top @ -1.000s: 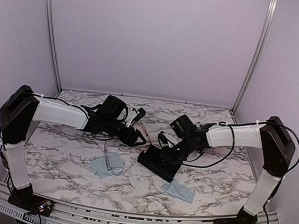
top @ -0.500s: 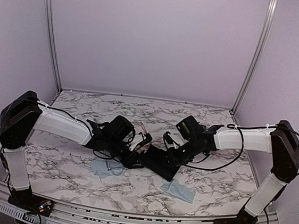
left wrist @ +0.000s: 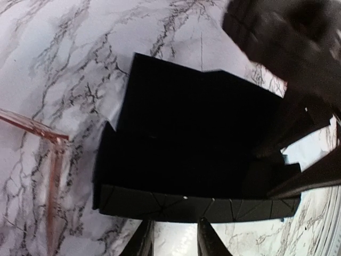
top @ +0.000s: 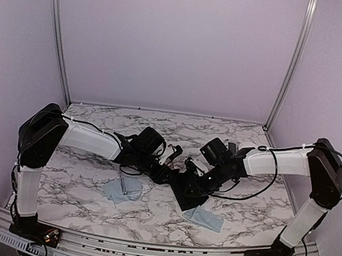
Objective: Organize the sunglasses
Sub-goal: Rotate the opened sunglasses case at the center of the board, then pick up the folded cleaning cloth from the center of the board.
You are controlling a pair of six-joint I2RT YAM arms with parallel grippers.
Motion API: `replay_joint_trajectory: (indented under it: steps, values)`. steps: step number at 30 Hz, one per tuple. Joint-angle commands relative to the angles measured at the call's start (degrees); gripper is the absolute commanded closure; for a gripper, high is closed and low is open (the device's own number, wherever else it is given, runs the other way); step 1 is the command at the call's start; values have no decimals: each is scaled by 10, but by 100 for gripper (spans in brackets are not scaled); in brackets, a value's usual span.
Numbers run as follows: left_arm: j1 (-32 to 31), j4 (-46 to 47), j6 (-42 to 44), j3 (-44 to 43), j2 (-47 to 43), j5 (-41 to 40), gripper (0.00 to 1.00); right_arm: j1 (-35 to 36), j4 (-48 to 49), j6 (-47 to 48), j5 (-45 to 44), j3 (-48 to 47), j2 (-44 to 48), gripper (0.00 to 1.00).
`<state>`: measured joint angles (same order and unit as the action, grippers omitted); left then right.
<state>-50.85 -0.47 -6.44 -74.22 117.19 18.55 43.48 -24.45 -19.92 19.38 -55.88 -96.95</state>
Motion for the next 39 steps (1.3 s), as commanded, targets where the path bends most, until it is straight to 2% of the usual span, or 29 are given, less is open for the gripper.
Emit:
replay_joint_trajectory:
  steps: [1,12,22,32,39]
  values:
    - [26,-11,-4,-39,25,-13,72,10,39,-16,25,-11,0,64]
    - [68,-26,3,-138,89,11,71,7,86,-48,10,-87,-112,64]
    - [85,-54,15,-202,98,13,71,3,100,-122,-17,-172,-178,63]
    - [80,-55,0,-160,48,18,70,-8,66,-93,3,-212,-127,51]
    - [77,-56,-5,-146,5,16,67,-26,27,-69,16,-230,-76,48]
